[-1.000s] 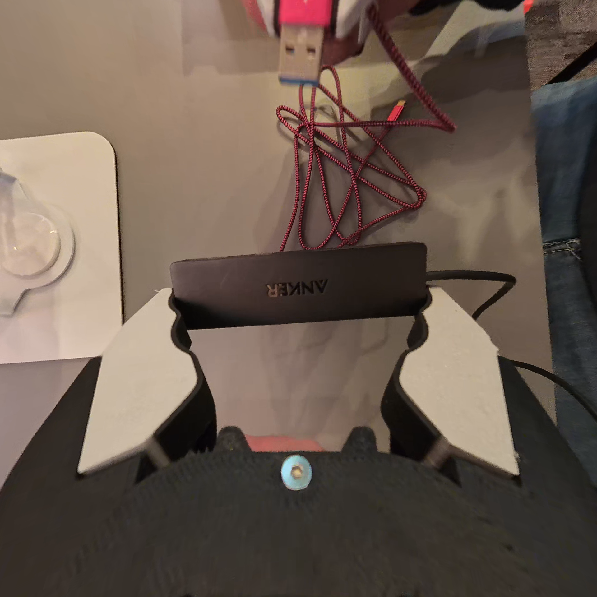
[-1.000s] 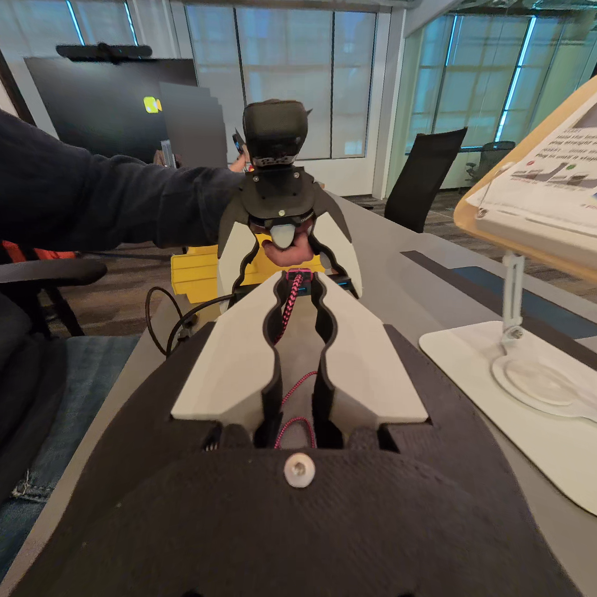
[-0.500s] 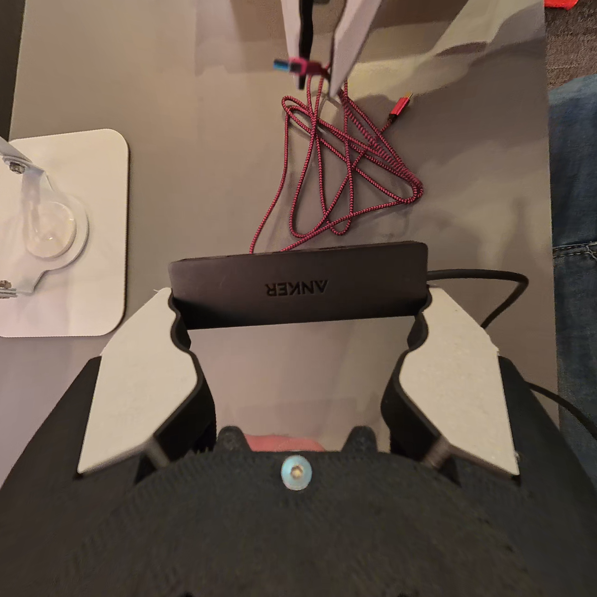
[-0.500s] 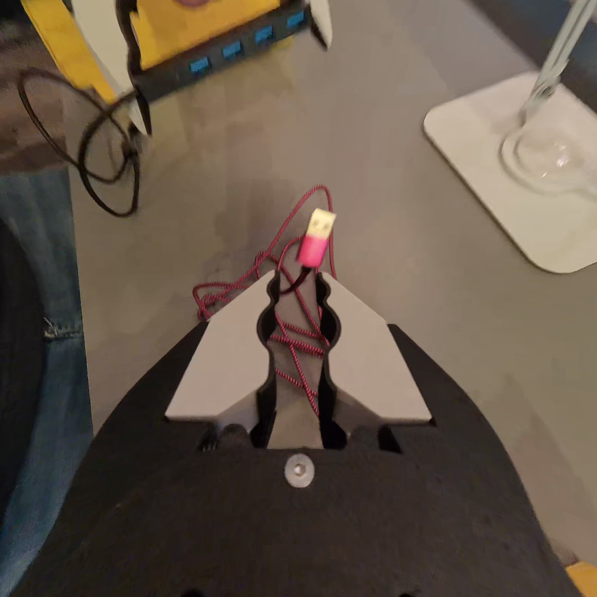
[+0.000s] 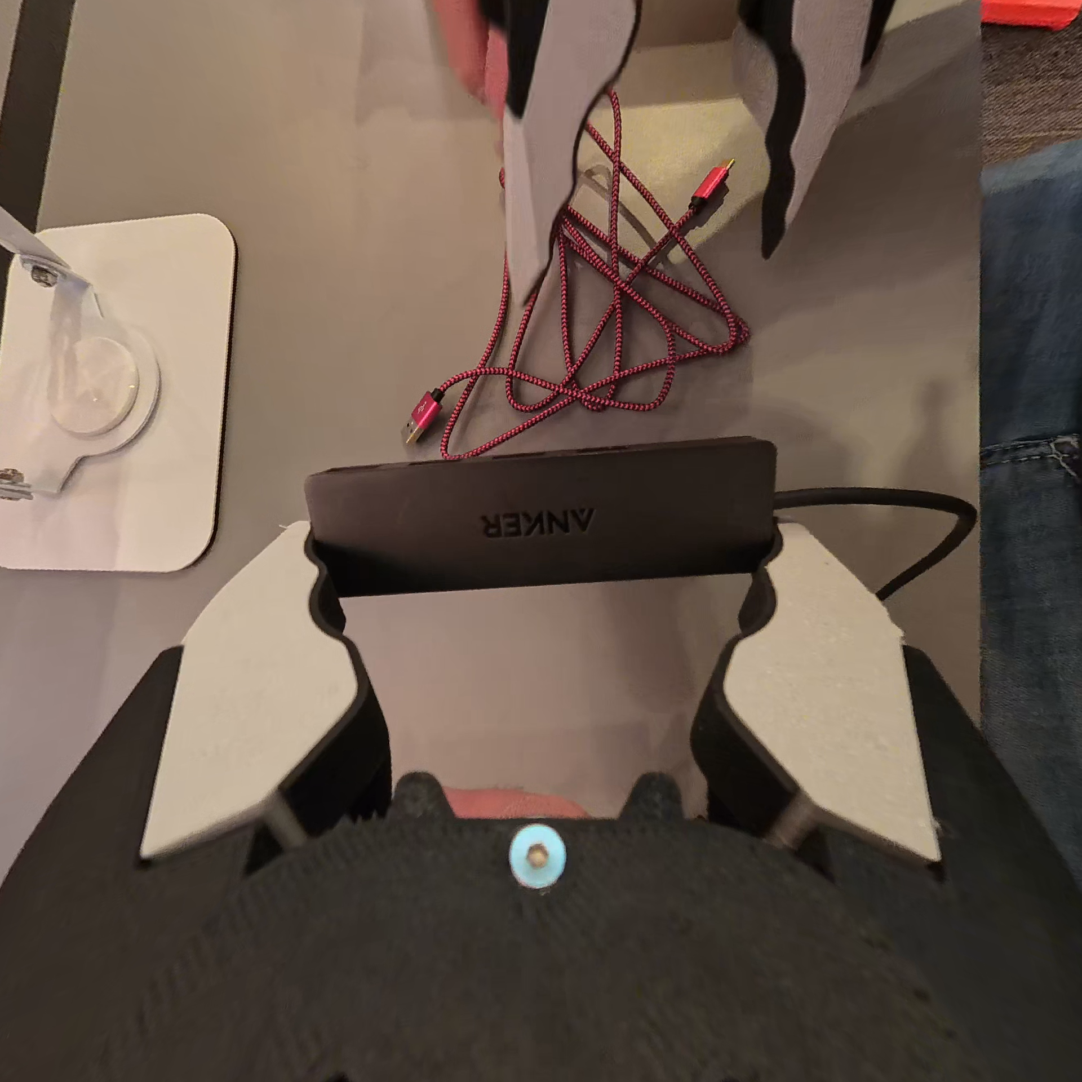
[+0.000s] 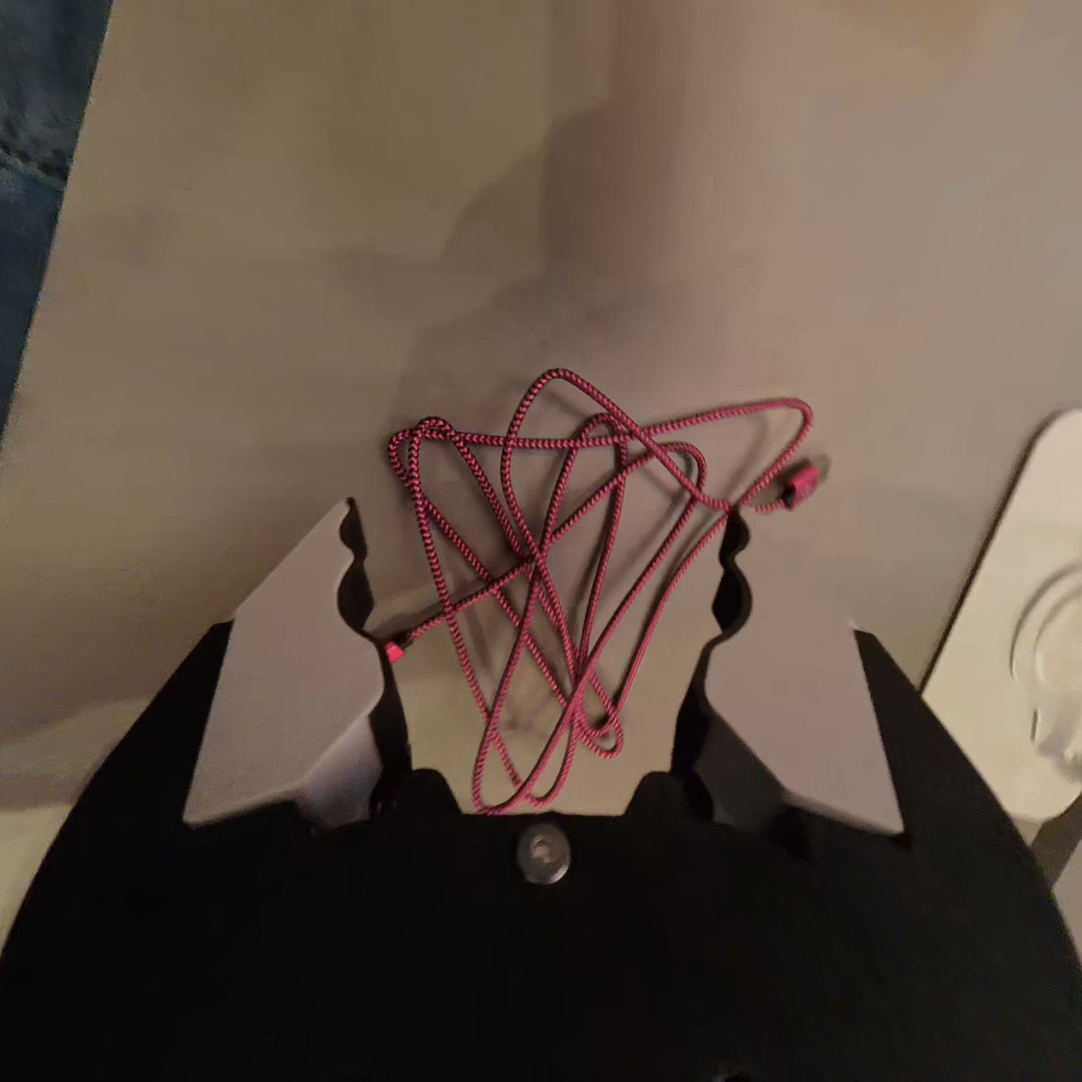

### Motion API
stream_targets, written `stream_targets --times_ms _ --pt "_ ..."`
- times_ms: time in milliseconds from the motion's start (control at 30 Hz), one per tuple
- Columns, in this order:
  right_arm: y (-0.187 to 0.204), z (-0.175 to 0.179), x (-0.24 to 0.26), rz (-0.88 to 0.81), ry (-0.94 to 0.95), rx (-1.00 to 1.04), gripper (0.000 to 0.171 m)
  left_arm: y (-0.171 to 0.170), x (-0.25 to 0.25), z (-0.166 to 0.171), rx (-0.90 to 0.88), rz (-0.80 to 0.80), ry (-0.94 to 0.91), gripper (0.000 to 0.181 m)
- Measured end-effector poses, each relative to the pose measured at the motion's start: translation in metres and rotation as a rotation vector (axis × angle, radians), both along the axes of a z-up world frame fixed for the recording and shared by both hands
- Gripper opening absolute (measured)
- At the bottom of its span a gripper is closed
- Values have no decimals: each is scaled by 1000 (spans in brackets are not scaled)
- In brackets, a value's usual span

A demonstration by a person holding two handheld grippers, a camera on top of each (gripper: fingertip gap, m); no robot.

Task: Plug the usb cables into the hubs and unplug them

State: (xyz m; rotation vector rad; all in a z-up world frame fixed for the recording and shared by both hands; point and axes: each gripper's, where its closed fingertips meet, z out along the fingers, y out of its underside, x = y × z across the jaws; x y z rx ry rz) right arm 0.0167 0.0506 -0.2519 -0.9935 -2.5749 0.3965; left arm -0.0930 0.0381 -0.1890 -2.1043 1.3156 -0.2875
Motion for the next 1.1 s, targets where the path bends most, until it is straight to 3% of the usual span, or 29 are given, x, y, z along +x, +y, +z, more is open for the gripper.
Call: stream_targets --times_ms 167,267,467,767,900,1100 --pt "-3 -35 -13 157 -141 29 150 -7 1 2 15 13 -13 132" --pt "5 -41 -20 145 -177 -6 150 -9 2 1 16 17 -28 132" --pt "22 -41 -12 24 -216 -111 115 -8 -1 -6 -5 16 -35 132" --pt "39 -33 -5 -107 -167 -161 28 -8 -2 -4 -1 23 -25 132" --pt "37 -33 -1 -147 -119 -178 8 -7 -2 -2 7 28 -24 132" --pt "41 -13 -1 -217 -2 -166 3 -6 -2 0 17 33 -17 132"
